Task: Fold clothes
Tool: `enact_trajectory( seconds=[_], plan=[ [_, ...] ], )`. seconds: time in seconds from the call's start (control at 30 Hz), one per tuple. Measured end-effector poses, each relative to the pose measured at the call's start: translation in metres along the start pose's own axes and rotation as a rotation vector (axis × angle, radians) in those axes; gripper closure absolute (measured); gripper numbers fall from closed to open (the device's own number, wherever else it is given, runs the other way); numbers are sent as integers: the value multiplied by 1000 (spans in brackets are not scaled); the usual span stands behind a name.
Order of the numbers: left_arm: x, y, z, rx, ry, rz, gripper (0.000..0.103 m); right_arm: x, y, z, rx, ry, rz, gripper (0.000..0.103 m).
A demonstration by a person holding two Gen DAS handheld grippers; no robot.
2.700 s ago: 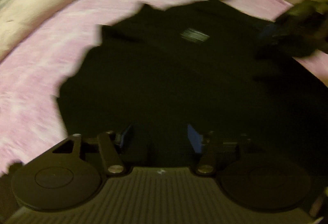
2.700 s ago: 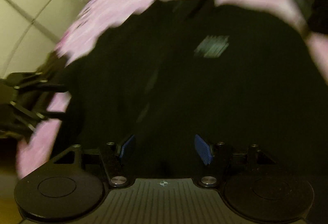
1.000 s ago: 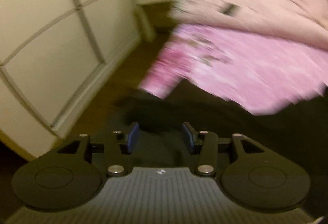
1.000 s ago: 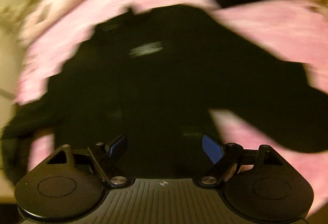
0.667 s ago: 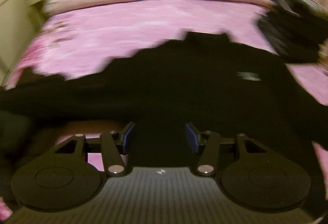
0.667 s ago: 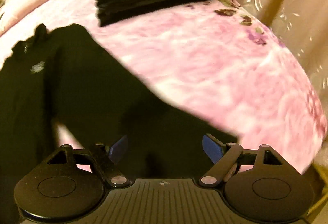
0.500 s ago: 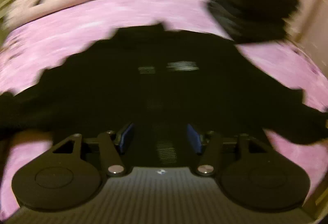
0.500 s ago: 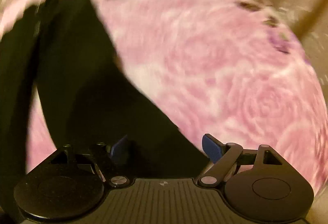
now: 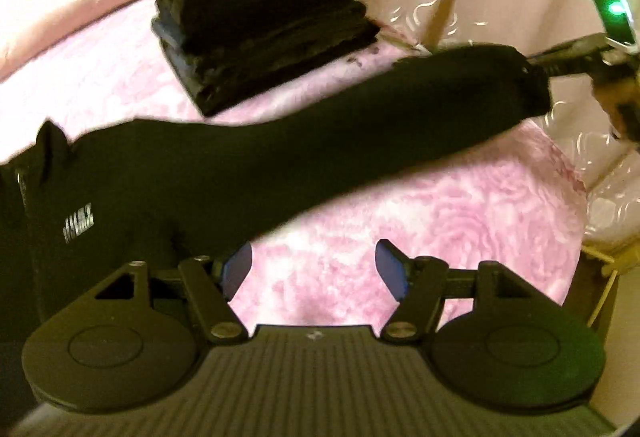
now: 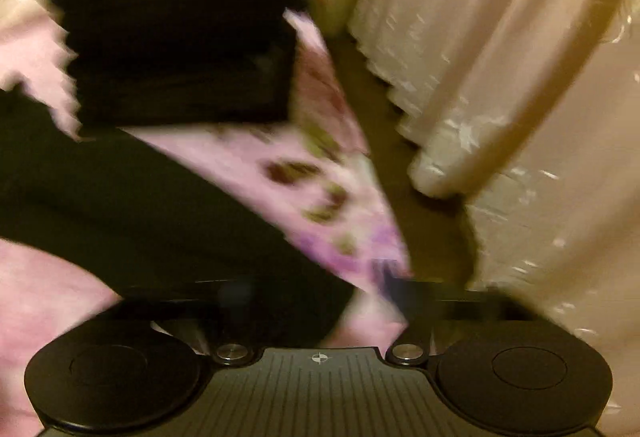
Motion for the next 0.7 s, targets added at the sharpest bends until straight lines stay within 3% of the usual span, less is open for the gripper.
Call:
enact_trajectory(
  seconds=[0.13, 0.2, 0.33, 0.4, 0.53, 0.7],
  plan=[
    [-21, -28, -40, -56, 114, -22, 39, -9, 0, -31, 71, 89, 20, 26],
    [-43, -50, -75, -110, 197, -32, 39, -20, 1, -66, 102, 184, 34, 26],
    [-101, -111, -156, -239, 372, -56, 39, -52, -10, -175, 111, 477, 37, 26],
    [-134, -143, -195, -306, 439, -59, 39, -68, -23, -234, 67, 575, 11, 26],
    [-169, -208, -261, -406, 468, -106, 37, -95, -56, -336, -68, 678, -49, 26],
    [-204, -290, -340, -524, 478, -174, 38, -108, -97, -396, -79, 647, -167, 26]
  ],
)
Point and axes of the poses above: each gripper's, at about its wrist camera, not at the fingertips, and x roughly the way its jaws point, z to its right, y to its top, the point moved 1 cm from there along x, roughly the way its jaws point, and after that the axes turned 14 degrees about -x, right-handed, at the moved point
